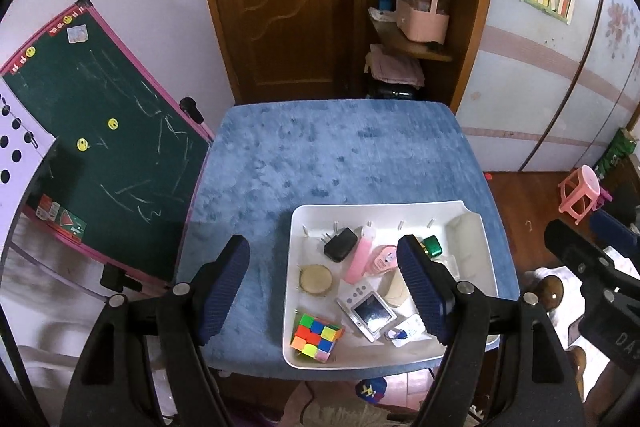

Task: Organize rigid objects

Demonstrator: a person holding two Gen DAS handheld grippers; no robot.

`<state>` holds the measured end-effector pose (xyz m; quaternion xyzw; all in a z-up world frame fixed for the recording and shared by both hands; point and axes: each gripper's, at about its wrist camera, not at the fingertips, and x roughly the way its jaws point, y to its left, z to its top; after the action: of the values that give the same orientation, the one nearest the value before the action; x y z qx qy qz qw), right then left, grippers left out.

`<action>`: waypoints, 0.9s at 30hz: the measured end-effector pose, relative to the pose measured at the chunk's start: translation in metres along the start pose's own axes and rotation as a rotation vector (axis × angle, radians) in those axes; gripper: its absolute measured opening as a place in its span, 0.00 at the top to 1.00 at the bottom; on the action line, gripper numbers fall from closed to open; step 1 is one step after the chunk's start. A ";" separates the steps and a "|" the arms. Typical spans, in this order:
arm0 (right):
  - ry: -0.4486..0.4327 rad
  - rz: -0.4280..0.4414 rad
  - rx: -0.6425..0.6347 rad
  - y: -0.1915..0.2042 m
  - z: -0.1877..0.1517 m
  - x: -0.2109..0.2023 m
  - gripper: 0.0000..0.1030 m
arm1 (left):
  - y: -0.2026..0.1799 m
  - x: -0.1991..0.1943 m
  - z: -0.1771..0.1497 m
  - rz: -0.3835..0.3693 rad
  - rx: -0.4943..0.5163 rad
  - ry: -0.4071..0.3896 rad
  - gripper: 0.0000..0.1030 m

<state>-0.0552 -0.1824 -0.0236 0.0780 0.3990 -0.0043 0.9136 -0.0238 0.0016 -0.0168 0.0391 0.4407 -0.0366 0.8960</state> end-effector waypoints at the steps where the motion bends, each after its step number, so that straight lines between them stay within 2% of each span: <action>1: -0.006 -0.007 -0.006 0.002 -0.001 -0.002 0.21 | 0.000 -0.001 0.000 0.002 0.001 -0.003 0.23; 9: -0.033 -0.037 -0.033 0.010 -0.006 -0.009 0.21 | 0.005 -0.010 -0.002 0.009 -0.023 -0.024 0.23; 27: -0.041 -0.042 -0.044 0.009 -0.014 -0.011 0.21 | 0.001 -0.014 -0.006 0.013 -0.028 -0.036 0.23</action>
<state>-0.0725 -0.1718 -0.0235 0.0494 0.3820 -0.0165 0.9227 -0.0376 0.0039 -0.0093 0.0286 0.4246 -0.0255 0.9046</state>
